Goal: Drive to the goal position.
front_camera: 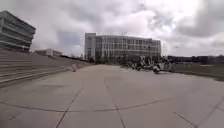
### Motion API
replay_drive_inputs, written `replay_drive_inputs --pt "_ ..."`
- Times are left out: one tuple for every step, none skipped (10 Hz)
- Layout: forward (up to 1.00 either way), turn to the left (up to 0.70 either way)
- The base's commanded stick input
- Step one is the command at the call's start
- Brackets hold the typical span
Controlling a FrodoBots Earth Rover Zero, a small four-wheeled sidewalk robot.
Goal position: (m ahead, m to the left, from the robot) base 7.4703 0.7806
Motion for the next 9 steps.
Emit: replay_drive_inputs --pt "0.70 0.00" --pt "0.70 0.00" --pt "0.70 0.00" --pt "0.70 0.00" --pt "0.70 0.00" --pt "0.70 0.09" --pt "0.70 0.28" --pt "0.70 0.12" --pt "0.70 0.00"
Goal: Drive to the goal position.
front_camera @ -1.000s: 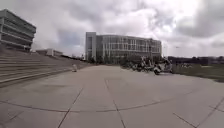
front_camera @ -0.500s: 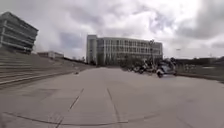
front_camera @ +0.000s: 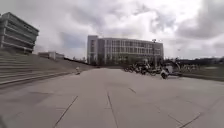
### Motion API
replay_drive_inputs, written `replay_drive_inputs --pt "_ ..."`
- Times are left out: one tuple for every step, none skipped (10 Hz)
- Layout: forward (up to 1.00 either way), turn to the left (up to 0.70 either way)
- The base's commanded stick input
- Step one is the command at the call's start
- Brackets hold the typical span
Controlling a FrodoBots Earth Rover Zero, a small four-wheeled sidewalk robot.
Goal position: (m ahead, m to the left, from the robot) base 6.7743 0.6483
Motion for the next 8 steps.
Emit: replay_drive_inputs --pt "0.70 0.00" --pt "0.70 0.04" --pt "0.70 0.29" --pt "0.70 0.13" --pt "0.70 0.12" --pt "0.70 0.30" --pt "0.70 0.32" --pt "0.70 0.34"
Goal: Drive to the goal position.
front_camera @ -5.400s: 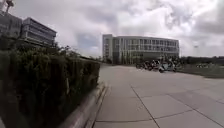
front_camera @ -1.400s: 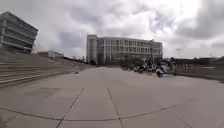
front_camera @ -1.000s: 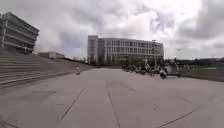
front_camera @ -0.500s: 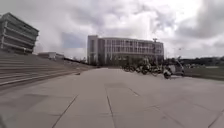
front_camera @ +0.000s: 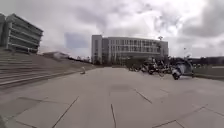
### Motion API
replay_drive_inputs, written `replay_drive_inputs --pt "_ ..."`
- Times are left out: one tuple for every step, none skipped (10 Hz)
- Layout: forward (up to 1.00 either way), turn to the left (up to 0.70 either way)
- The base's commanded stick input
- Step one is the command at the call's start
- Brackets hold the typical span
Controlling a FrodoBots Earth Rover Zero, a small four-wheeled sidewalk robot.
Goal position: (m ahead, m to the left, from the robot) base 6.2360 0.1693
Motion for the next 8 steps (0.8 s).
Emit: replay_drive_inputs --pt "0.70 0.16" --pt "0.70 0.00" --pt "0.70 0.00" --pt "0.70 0.00" --pt "0.70 0.00" --pt "0.70 0.00" --pt "0.70 0.00" --pt "0.70 0.00"
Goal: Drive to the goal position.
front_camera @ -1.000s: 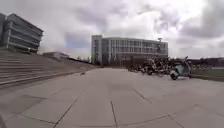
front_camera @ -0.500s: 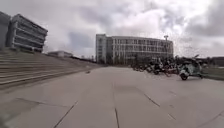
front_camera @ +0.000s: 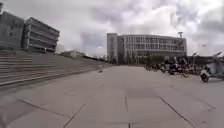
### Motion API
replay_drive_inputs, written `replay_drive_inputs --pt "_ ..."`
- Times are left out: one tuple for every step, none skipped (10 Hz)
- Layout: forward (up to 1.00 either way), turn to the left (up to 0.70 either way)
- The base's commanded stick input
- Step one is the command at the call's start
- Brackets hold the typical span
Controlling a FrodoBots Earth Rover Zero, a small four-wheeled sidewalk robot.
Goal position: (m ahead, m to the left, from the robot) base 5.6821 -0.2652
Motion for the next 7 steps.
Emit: replay_drive_inputs --pt "0.70 0.00" --pt "0.70 0.00" --pt "0.70 0.00" --pt "0.70 0.00" --pt "0.70 0.00" --pt "0.70 0.00" --pt "0.70 0.00"
